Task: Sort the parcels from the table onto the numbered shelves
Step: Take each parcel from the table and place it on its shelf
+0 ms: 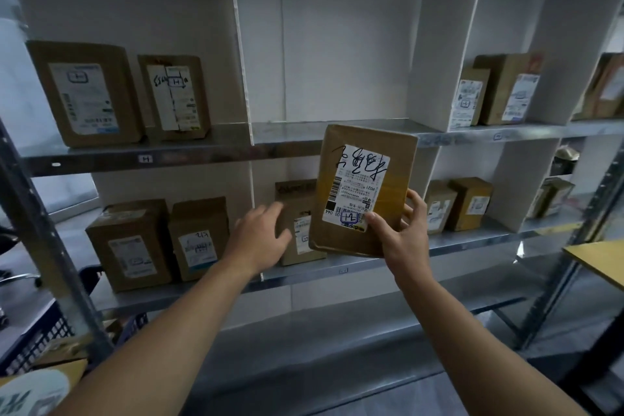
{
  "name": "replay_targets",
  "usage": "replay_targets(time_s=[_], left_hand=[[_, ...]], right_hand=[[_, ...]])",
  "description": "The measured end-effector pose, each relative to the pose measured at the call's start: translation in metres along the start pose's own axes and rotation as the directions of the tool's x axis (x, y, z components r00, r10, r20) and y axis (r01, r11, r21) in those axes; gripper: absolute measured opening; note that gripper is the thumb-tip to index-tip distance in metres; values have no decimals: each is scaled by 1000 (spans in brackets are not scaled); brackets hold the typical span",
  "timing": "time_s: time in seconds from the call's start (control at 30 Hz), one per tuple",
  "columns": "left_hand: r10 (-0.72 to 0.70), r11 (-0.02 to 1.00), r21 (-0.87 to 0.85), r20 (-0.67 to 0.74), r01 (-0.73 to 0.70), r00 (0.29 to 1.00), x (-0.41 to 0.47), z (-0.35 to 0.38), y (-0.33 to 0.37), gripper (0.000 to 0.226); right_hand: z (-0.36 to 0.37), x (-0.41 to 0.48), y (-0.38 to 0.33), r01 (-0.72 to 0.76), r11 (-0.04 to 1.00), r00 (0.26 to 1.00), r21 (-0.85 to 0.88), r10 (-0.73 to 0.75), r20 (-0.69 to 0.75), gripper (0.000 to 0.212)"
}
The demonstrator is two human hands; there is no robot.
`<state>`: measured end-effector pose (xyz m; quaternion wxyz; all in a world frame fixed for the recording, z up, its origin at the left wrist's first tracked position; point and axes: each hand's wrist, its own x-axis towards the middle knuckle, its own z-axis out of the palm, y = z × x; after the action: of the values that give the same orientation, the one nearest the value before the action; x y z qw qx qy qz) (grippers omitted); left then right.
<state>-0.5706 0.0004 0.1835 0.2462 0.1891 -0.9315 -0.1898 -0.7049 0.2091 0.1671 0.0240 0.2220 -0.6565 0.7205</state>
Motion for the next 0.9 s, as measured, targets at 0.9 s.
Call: replay_targets(time_s=[0.9], left_hand=[[114, 993, 25, -322, -113, 940, 84, -48, 41, 45]], right_hand=[[29, 131, -90, 226, 968, 971, 111, -233, 47, 73]])
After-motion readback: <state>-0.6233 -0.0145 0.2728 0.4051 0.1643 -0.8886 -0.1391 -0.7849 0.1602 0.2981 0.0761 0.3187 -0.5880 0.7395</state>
